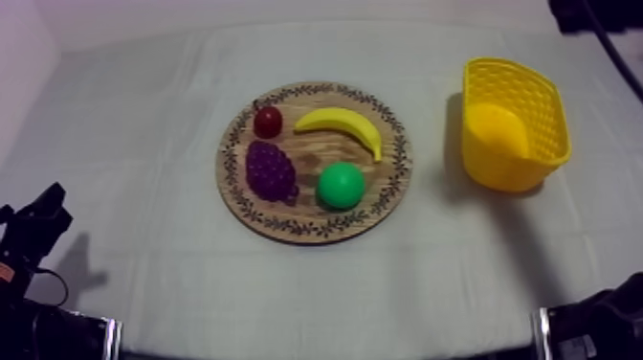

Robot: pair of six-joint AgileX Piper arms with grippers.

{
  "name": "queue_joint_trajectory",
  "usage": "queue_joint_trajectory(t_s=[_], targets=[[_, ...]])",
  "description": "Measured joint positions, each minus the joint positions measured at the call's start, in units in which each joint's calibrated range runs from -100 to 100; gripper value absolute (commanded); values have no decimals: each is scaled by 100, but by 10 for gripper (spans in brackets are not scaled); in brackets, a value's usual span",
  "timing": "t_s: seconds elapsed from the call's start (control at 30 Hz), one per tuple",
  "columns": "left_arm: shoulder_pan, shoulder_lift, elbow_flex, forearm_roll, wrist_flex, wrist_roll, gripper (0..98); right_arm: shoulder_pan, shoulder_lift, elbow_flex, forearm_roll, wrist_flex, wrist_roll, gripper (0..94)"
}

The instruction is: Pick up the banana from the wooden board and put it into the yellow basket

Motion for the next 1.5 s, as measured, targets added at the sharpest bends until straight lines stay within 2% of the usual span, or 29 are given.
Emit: queue_joint_trajectory(t_s=[0.13, 0.27, 0.57, 0.77, 1.37, 1.43, 1.47, 1.5], targets=[[0, 0, 0, 0, 0, 0, 1, -501, 1076, -1209, 299, 439, -184, 5], [0, 0, 0, 0, 0, 0, 1, -930, 2057, -2074, 380, 654, -119, 11], [0, 0, 0, 0, 0, 0, 1, -1673, 3660, -2563, 375, 798, 727, 38], [0, 0, 0, 0, 0, 0, 1, -1809, 4277, -2466, 478, 794, 1020, 71], [0, 0, 0, 0, 0, 0, 1, -1846, 4778, -2364, 655, 635, 918, 143], [0, 0, 0, 0, 0, 0, 1, -1859, 4792, -2444, 670, 707, 912, 188], [0, 0, 0, 0, 0, 0, 1, -1868, 4797, -2490, 680, 748, 901, 260], [0, 0, 0, 0, 0, 0, 1, -1874, 4820, -2536, 696, 748, 864, 383]])
